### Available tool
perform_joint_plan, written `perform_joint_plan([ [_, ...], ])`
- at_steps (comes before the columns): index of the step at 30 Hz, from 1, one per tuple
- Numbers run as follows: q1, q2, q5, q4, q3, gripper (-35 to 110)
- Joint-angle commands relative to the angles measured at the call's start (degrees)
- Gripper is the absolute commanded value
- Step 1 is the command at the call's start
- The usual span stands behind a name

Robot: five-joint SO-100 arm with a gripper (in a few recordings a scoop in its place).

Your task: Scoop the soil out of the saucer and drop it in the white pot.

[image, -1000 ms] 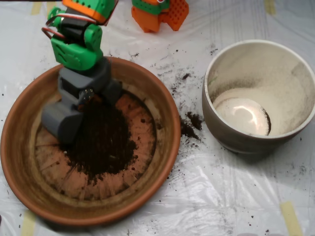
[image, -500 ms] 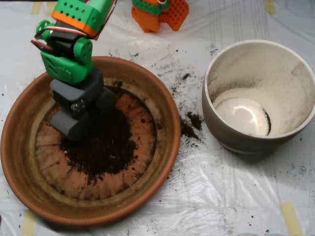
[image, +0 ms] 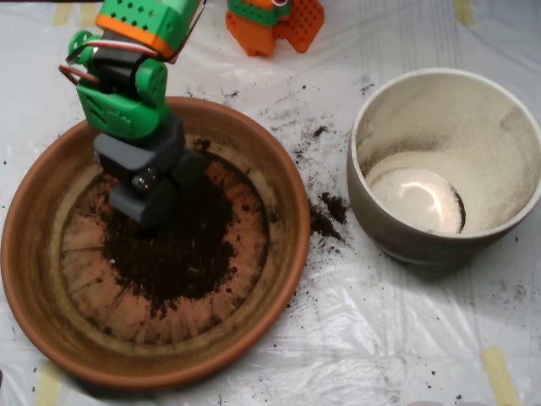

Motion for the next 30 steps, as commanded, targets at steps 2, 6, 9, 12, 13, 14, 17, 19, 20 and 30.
perform_joint_plan([
  [2,-0.88,8.70,0.79,0.79,-0.97,-1],
  [6,-2.46,12.39,0.70,2.46,-1.85,-1],
  [9,-4.48,17.23,0.53,4.04,-2.02,-1],
  [12,-6.68,22.24,0.62,6.33,-3.34,-1],
  [13,-7.56,23.12,0.44,7.47,-4.57,-1],
  [14,-8.44,23.47,0.09,8.79,-6.15,-1],
  [17,-10.90,23.73,-1.14,12.13,-10.90,-1],
  [19,-12.83,24.35,-2.11,13.45,-13.18,-1],
  [20,-14.06,24.35,-2.46,14.41,-14.50,-1],
  [30,-28.56,22.50,-4.13,20.39,-26.72,-1],
])
